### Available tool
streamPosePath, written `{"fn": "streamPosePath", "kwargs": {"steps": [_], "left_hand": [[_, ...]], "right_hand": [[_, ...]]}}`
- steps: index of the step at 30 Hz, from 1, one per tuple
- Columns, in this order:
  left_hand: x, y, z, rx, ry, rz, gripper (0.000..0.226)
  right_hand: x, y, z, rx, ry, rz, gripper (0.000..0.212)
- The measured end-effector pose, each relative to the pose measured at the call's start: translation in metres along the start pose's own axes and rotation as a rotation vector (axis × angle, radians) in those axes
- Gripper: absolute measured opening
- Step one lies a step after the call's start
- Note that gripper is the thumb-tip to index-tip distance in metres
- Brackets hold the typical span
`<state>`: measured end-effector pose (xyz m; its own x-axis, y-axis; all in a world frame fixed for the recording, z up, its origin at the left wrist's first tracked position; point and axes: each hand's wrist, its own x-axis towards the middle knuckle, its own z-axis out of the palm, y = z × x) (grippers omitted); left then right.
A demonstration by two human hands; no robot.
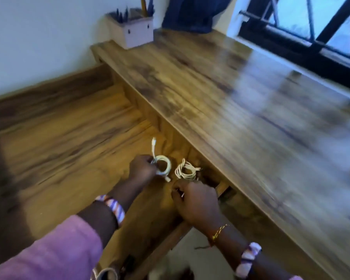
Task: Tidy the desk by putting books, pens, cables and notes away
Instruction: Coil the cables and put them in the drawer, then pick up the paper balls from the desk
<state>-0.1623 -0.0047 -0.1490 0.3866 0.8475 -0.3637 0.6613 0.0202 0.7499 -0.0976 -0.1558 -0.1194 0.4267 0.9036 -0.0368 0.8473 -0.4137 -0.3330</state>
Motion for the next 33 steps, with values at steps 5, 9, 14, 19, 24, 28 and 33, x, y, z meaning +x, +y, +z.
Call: {"fn": "streamPosePath", "kwargs": {"steps": [5,9,14,19,24,28,33], "left_hand": [[0.013,0.021,0.029,-0.202,0.055,-0.028,0.021],[0.008,0.011,0.028,-0.154,0.029,0.043,0.018],[-0.013,-0.007,0.009,-0.049,-0.055,0.170,0.028],[-0.040,-0.001,-0.005,-0.007,-0.013,0.437,0.021],[-0.071,0.041,-0.008,0.037,-0.148,0.913,0.018],[-0.092,0.069,0.013,0.189,-0.374,1.099,0.034],[-0.124,0.112,0.073,0.342,-0.594,1.236,0.027]], "right_hand": [[-0.002,-0.002,0.001,-0.010,0.056,0.012,0.031],[-0.002,-0.002,0.002,-0.009,0.054,0.032,0.028],[-0.004,-0.005,0.001,0.013,0.048,0.064,0.027],[-0.006,-0.006,0.000,0.165,0.150,0.041,0.023],[-0.024,0.003,-0.027,0.308,0.401,0.038,0.010],[-0.063,0.043,-0.055,0.207,0.505,0.089,0.008],[-0.142,0.130,-0.077,-0.008,0.577,0.363,0.022]]}}
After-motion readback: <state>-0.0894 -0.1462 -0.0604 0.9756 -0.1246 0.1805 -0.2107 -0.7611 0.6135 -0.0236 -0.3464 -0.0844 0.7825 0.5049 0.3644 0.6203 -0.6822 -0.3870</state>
